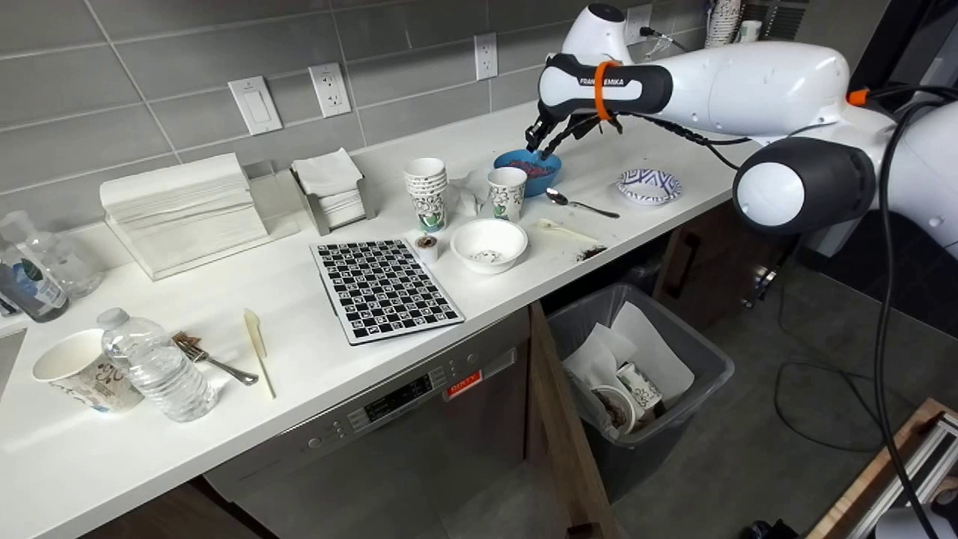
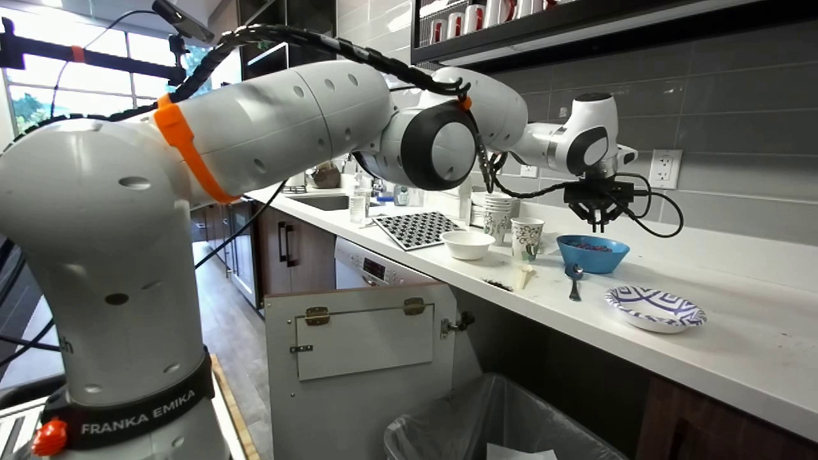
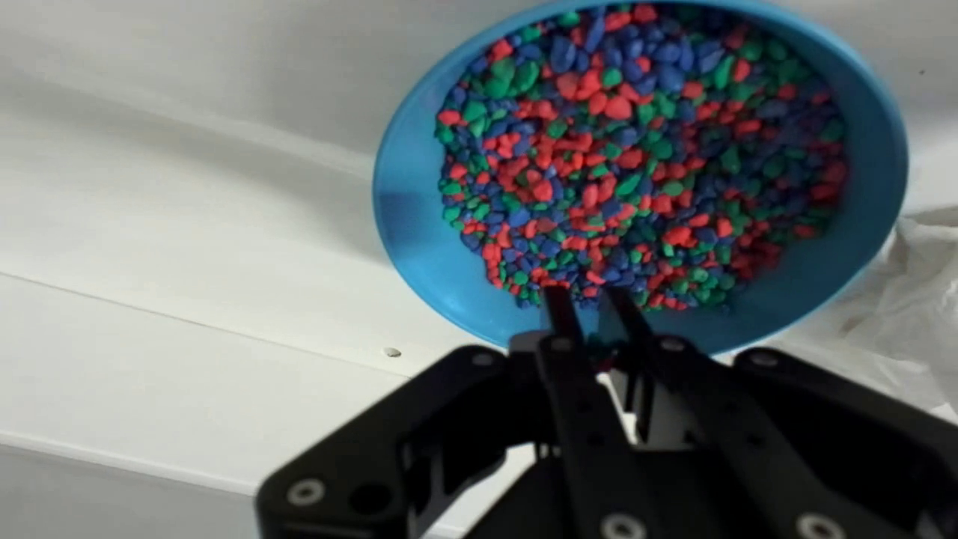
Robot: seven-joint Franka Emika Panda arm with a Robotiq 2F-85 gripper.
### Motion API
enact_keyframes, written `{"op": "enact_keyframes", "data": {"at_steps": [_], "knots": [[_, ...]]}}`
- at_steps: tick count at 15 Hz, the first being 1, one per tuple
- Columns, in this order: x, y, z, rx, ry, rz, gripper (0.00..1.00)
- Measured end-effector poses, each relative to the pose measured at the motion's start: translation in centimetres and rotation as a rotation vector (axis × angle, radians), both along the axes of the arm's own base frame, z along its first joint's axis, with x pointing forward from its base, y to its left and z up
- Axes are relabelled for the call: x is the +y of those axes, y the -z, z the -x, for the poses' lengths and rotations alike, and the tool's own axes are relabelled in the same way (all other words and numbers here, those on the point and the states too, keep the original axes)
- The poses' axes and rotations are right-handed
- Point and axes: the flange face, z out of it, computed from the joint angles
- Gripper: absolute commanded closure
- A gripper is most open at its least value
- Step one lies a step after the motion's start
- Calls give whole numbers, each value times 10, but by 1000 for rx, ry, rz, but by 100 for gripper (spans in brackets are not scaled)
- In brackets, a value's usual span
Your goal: Pick up some cereal from the blue bowl and place it on the silver spoon then pour the cereal from the spoon into the bin.
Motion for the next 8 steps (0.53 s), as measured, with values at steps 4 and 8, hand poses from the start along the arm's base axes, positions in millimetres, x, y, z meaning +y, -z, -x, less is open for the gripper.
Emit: {"op": "enact_keyframes", "data": {"at_steps": [4, 8], "knots": [[-2, -14, 8, 91, 18, -9, 96], [-1, -19, 18, 208, 13, -22, 96]]}}
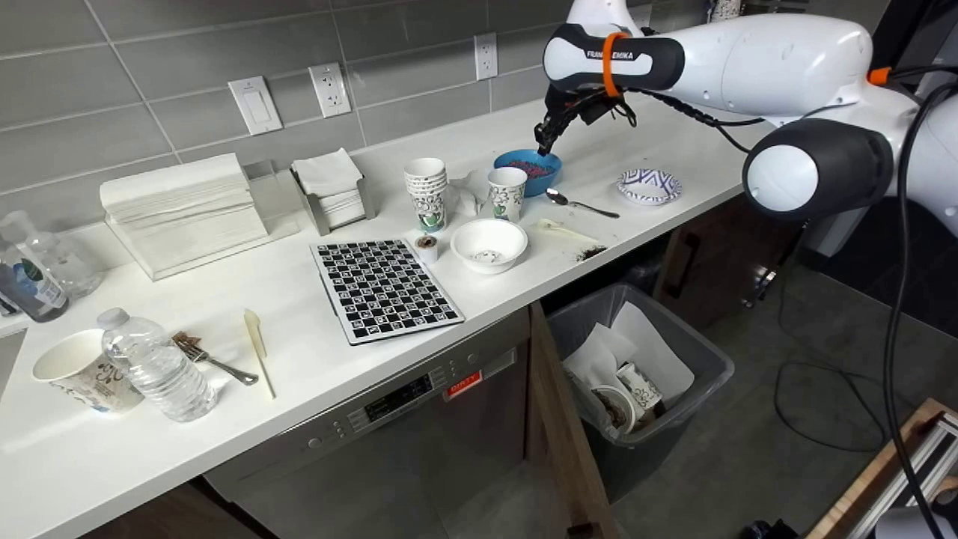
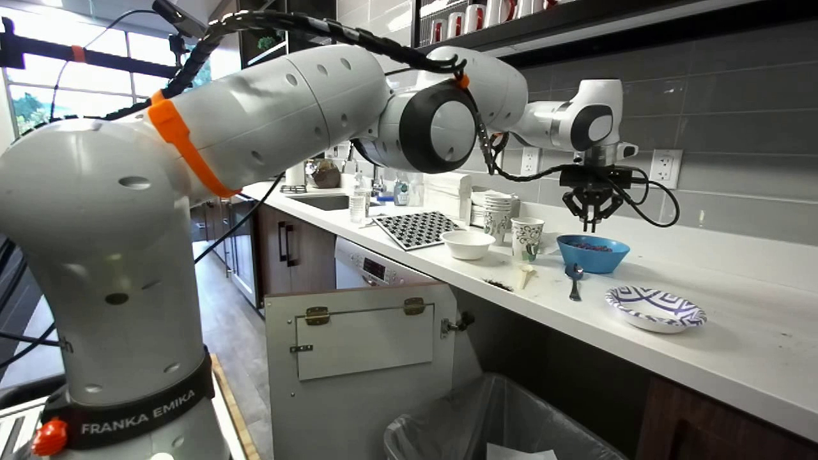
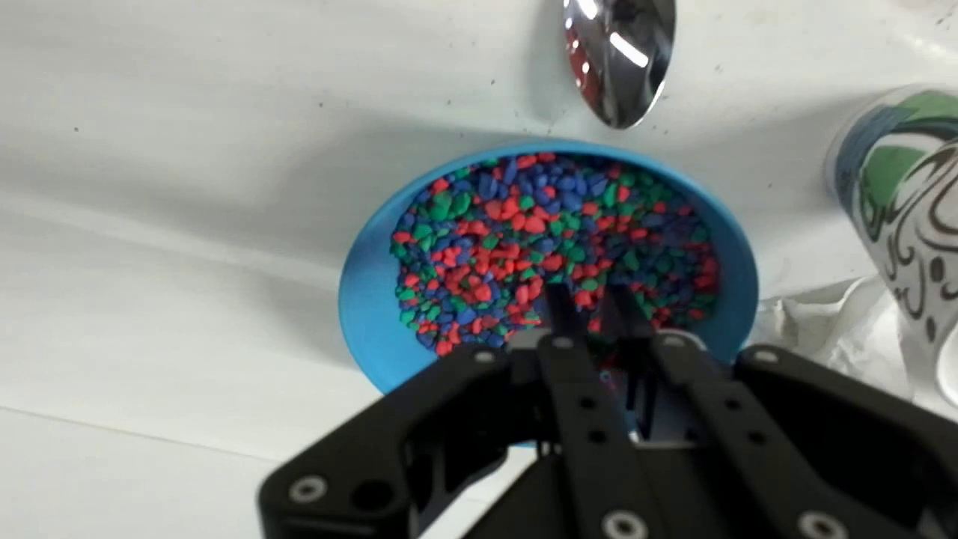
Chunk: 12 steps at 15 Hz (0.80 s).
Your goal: Pick up some cereal from the blue bowl and place it on the silver spoon then pour the cereal from the spoon into the bin.
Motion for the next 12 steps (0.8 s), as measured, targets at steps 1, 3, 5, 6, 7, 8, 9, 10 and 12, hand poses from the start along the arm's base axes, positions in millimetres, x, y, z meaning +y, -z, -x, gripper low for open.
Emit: {"op": "enact_keyframes", "data": {"at_steps": [1, 3, 5, 6, 7, 8, 9, 10, 12], "knots": [[0, 0, 3, 28, -2, -3, 96], [0, 3, 7, 77, -5, -9, 96], [-1, 7, 10, 110, -7, -14, 96], [-1, 9, 11, 124, -6, -16, 96], [-2, 12, 12, 136, -6, -18, 96], [-3, 15, 13, 149, -5, -22, 96], [-3, 20, 14, 160, -5, -27, 96], [-3, 24, 15, 170, -5, -31, 96], [-4, 33, 16, 188, -3, -39, 96]]}}
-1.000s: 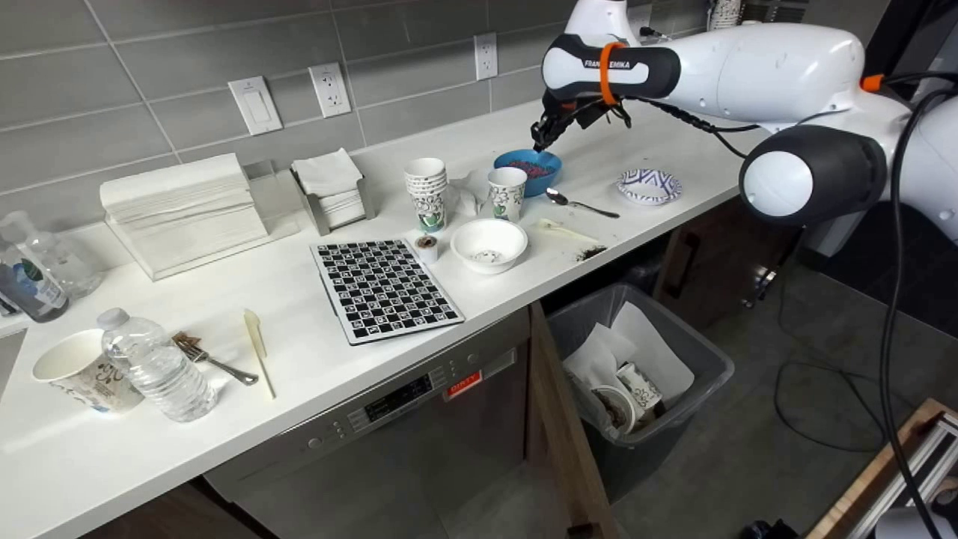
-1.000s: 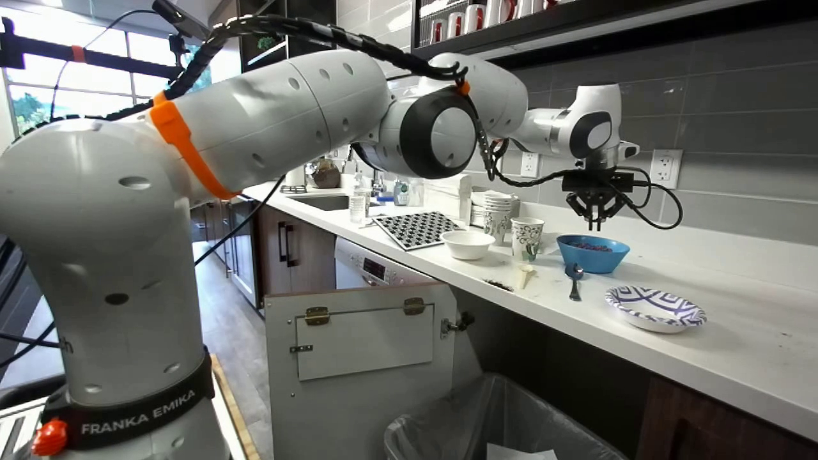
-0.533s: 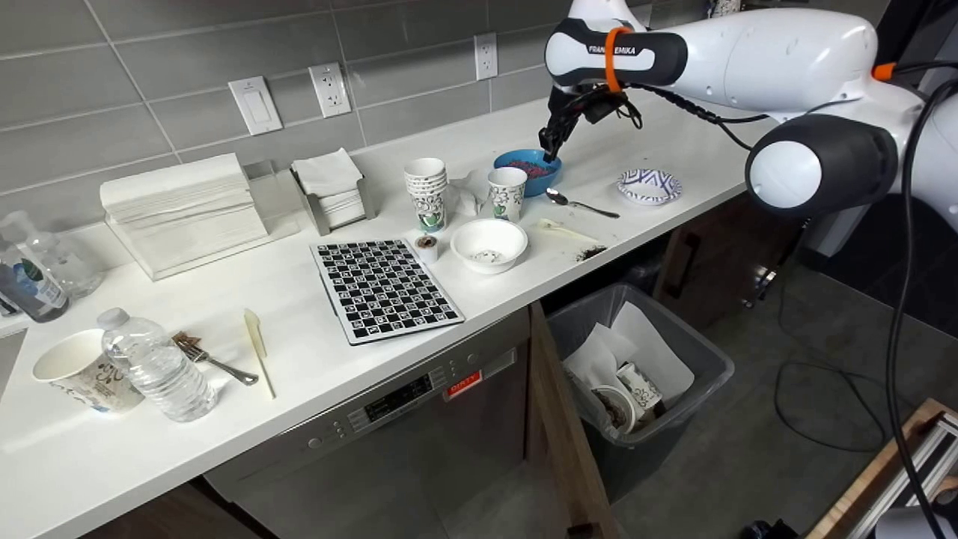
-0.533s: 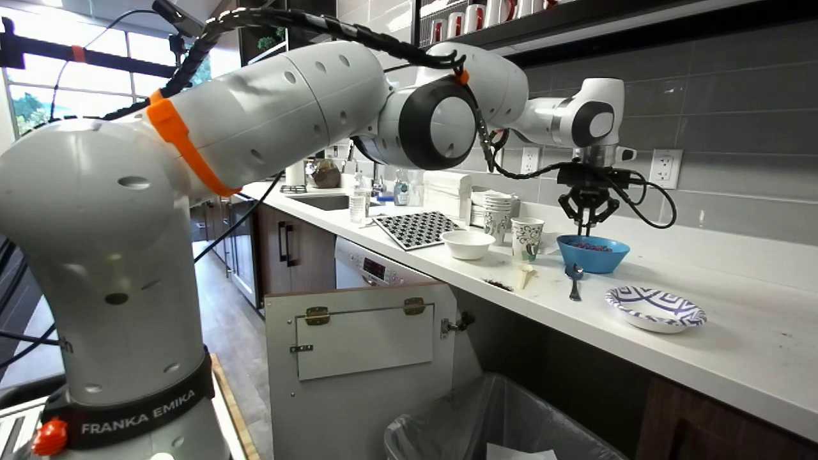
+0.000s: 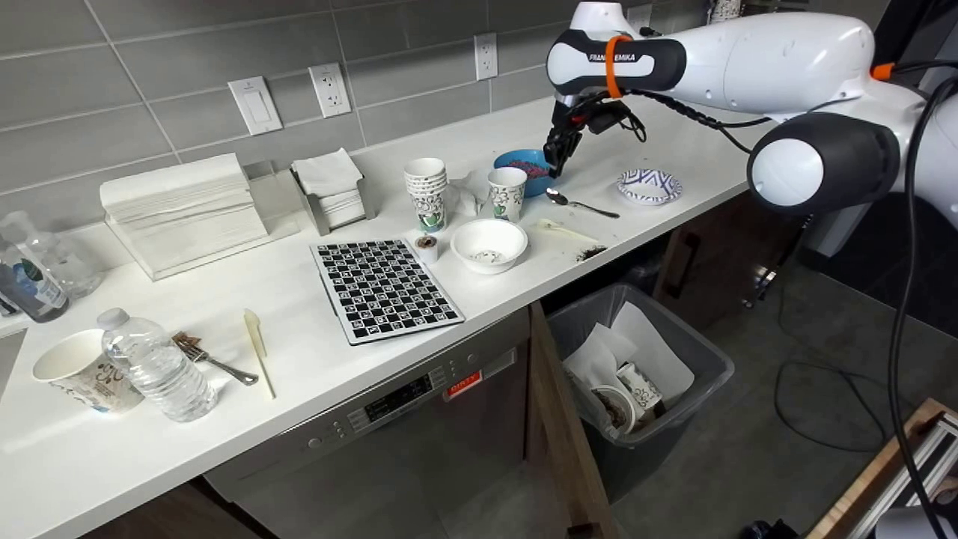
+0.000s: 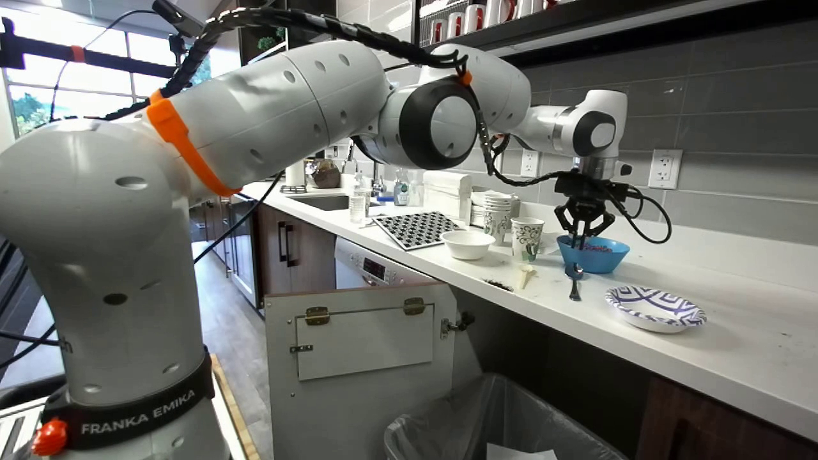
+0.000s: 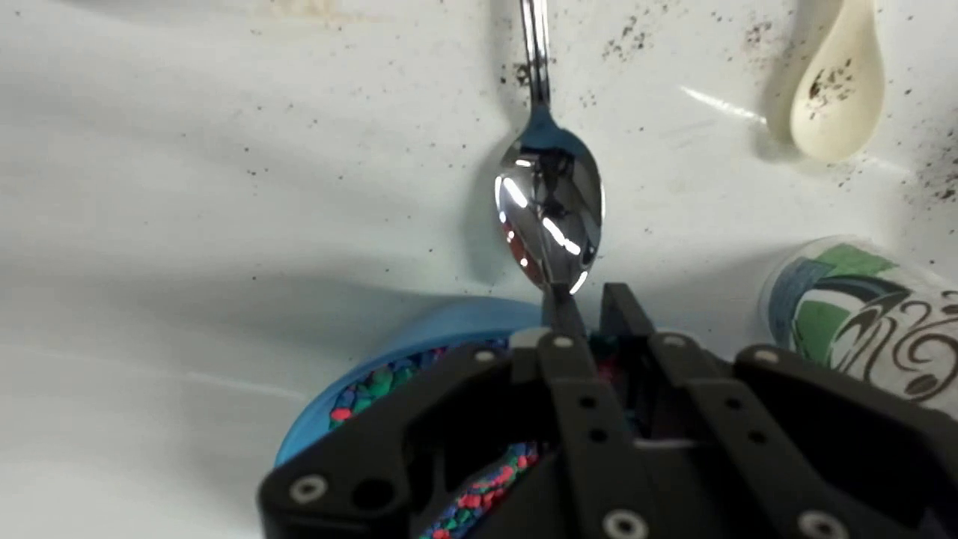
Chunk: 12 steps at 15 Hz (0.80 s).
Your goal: Pick up some cereal from the blue bowl and place it on the silver spoon then pour the cereal from the spoon into the bin.
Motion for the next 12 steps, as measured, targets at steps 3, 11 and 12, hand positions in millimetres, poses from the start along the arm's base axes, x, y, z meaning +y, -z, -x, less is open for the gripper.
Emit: {"op": "enact_keyframes", "data": {"at_steps": [3, 11, 12], "knots": [[-1, 11, 2, 20, 2, -11, 96], [-11, 26, 8, 54, 13, -25, 96], [-12, 28, 9, 58, 15, -28, 96]]}}
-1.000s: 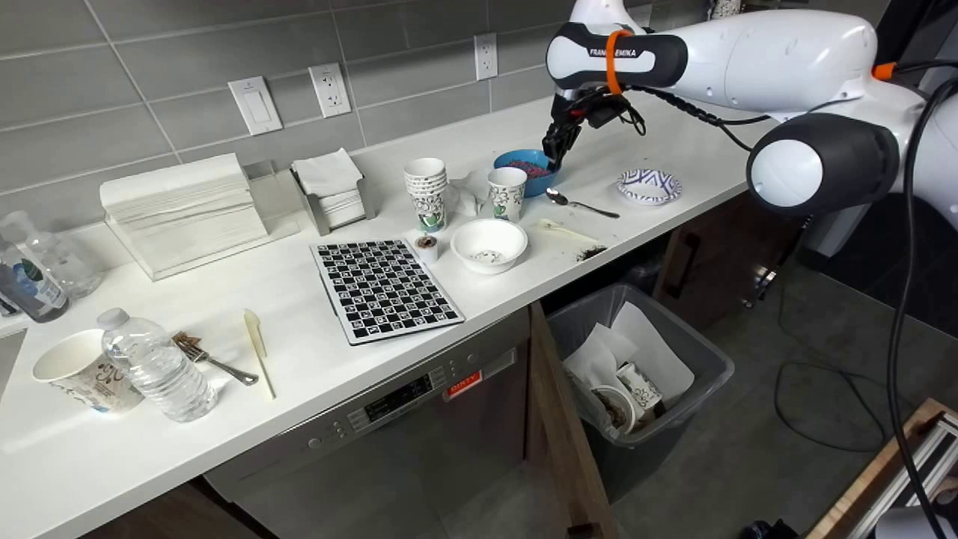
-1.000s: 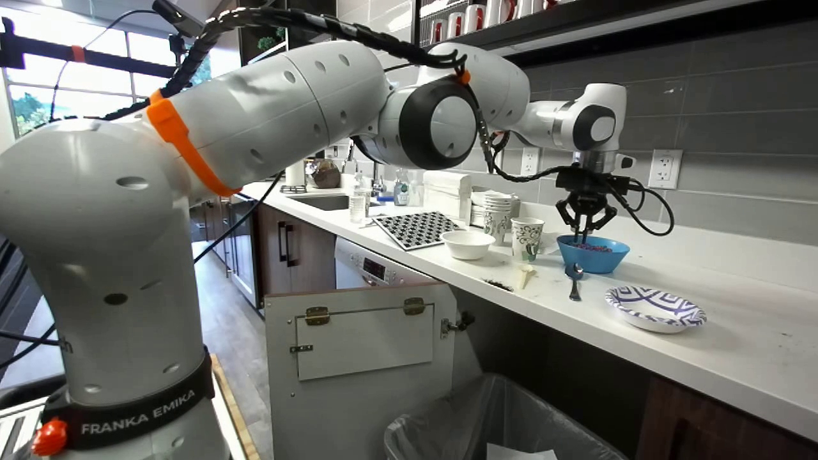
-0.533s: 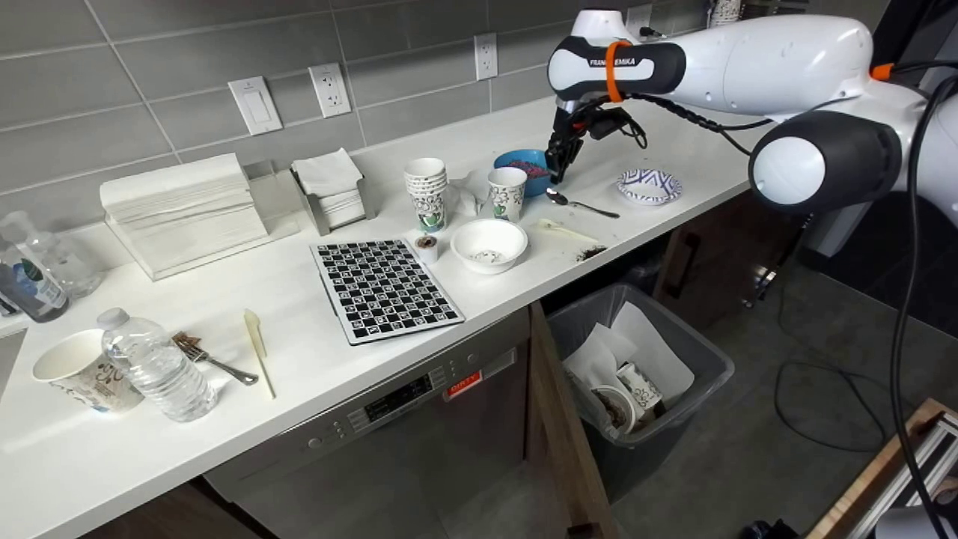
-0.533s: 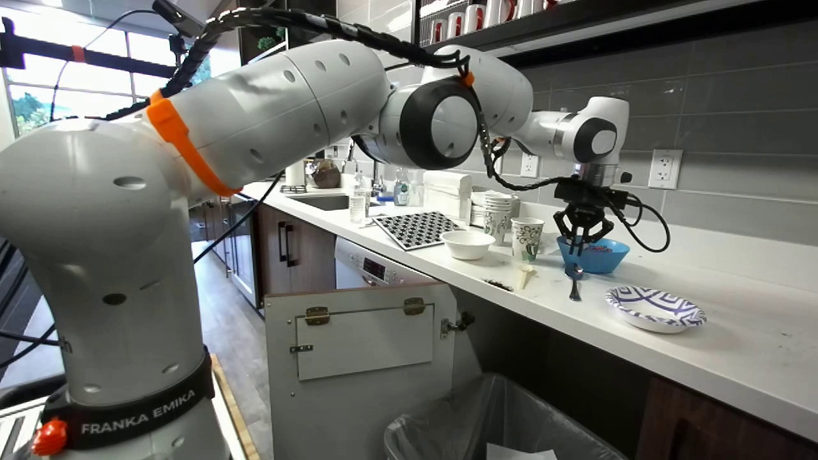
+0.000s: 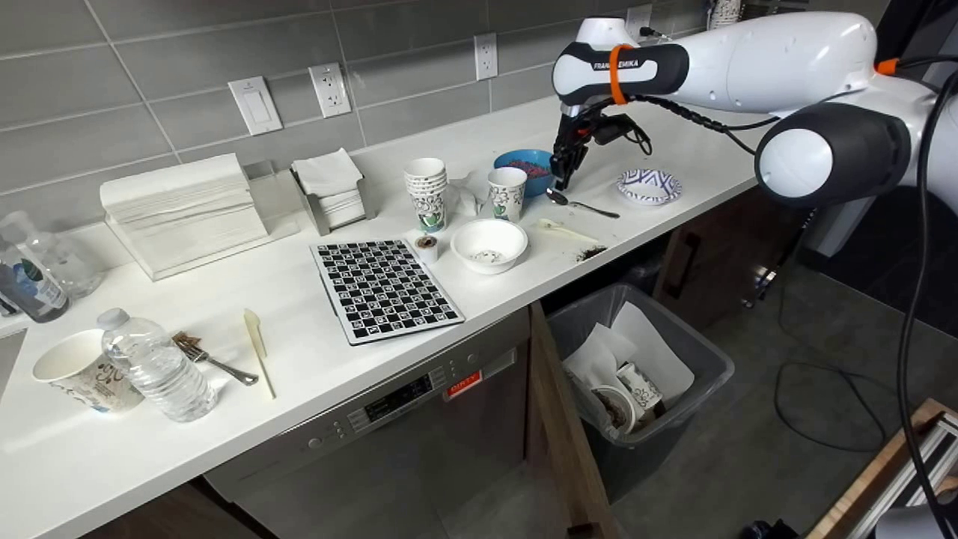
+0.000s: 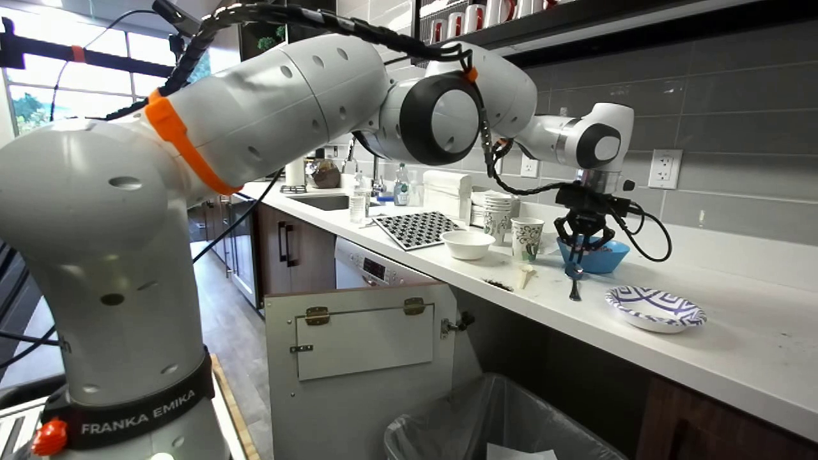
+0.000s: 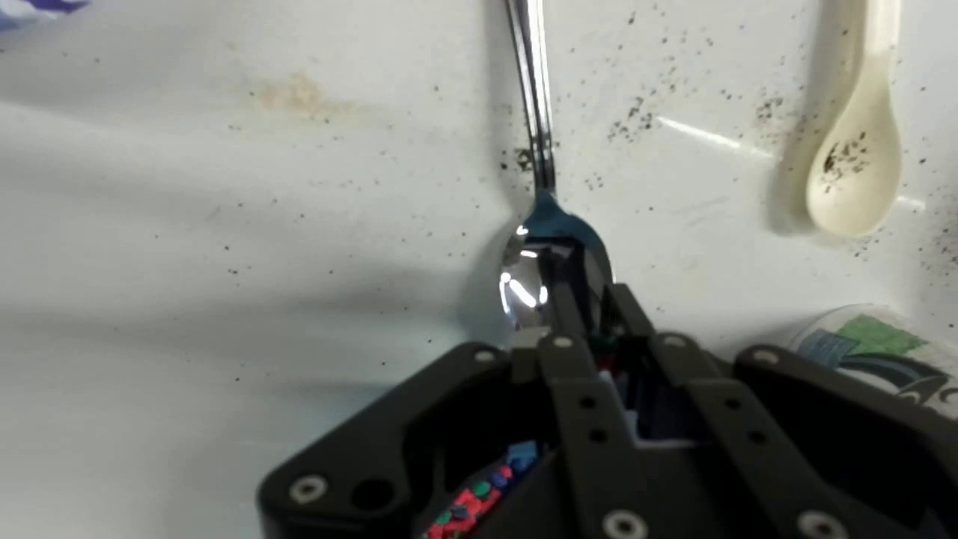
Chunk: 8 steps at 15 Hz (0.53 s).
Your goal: Pick up some cereal from the blue bowl and place it on the silver spoon then pour the cereal from the spoon into the bin.
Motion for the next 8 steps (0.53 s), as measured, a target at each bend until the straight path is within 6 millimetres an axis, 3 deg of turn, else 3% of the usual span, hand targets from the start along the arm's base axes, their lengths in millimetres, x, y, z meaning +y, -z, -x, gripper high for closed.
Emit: {"op": "enact_keyframes", "data": {"at_steps": [8], "knots": [[-1, 15, 4, 0, 7, -22, 96]]}}
